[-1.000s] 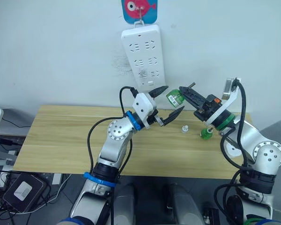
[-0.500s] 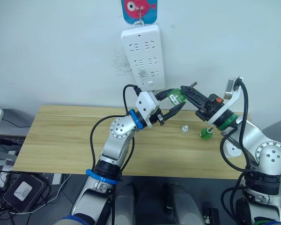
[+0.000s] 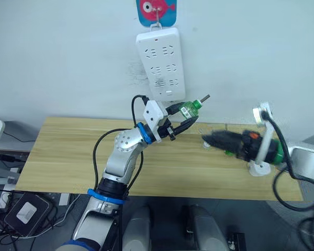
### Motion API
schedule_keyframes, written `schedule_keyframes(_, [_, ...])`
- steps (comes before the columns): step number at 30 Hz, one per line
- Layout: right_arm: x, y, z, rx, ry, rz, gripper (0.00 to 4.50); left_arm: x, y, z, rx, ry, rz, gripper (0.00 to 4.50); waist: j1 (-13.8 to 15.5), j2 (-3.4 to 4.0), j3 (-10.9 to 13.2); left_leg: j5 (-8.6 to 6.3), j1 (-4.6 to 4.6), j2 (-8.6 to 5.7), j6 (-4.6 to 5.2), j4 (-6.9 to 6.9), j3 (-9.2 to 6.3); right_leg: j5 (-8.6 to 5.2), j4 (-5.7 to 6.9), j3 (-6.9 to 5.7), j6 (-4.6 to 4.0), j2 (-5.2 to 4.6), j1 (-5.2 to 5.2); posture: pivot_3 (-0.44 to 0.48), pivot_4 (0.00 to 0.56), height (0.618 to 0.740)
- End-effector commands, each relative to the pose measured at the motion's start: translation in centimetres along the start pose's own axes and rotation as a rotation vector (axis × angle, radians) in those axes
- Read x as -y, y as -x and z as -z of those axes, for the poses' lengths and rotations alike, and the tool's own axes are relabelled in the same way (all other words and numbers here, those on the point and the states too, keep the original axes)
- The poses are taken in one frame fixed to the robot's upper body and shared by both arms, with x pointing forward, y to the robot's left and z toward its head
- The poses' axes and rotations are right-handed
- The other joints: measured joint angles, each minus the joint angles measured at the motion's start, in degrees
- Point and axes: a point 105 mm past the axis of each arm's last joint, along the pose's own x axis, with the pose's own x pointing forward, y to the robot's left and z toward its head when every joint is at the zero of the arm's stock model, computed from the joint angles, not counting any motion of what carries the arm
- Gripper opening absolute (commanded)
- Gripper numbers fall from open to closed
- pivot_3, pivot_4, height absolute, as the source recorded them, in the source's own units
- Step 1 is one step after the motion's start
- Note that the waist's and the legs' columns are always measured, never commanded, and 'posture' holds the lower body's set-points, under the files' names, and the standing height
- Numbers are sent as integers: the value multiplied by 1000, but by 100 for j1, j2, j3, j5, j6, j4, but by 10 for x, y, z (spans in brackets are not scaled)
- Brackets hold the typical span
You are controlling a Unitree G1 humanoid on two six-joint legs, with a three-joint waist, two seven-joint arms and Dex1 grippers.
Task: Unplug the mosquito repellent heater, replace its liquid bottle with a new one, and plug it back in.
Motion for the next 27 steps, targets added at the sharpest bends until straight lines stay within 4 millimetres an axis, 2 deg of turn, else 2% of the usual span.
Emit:
schedule_keyframes(1, [33, 19, 8, -111, 126, 199, 4453, 9, 0, -12, 48, -5, 40, 2263, -5, 0, 0, 0, 4, -1, 1, 1, 3, 0, 3, 1, 0, 0, 1, -32, 281, 740])
schedule_keyframes(2, [53, 29, 13, -164, 149, 307, 4453, 10, 1, -11, 44, -3, 42, 2263, -15, 0, 0, 1, 5, -2, 1, 0, 5, 0, 2, 1, 0, 0, 0, -33, 283, 740])
schedule_keyframes(4, [77, 44, 20, -222, 162, 431, 4453, 11, 2, -10, 39, 0, 43, 2263, -40, 0, 0, 1, 5, -1, 1, 1, 4, 0, 2, 1, 1, 0, 1, -33, 284, 740])
schedule_keyframes(7, [102, 61, 31, -293, 144, 555, 4453, 11, 4, -9, 33, 3, 39, 2263, -55, 0, 0, 1, 6, -1, 1, 1, 5, 0, 3, 1, 1, 0, 0, -30, 291, 740])
schedule_keyframes(10, [115, 70, 45, -354, 126, 609, 4453, 12, 2, -9, 32, 14, 26, 2263, -56, 0, 1, 1, 6, 1, 1, 1, 5, 0, 3, 2, 1, 0, 0, -24, 296, 740])
schedule_keyframes(13, [128, 74, 50, -358, 70, 680, 4453, 16, 3, -9, 34, 21, 28, 2263, -55, -1, 1, 1, 5, 1, 0, 1, 5, 0, 3, 2, 1, 0, 1, -16, 297, 740])
schedule_keyframes(17, [136, 72, 49, -373, 92, 695, 4453, 18, 5, -8, 27, 29, 23, 2263, -61, -1, 1, 1, 7, 1, 0, 1, 6, 0, 3, 4, 1, 0, 1, -5, 301, 740])
schedule_keyframes(27, [155, 67, 59, -386, -6, 739, 4453, 19, 9, -9, 18, 39, 9, 2263, -36, -1, 1, 1, 6, -1, 0, 0, 3, 0, 2, 3, 1, -1, 1, 30, 299, 740])
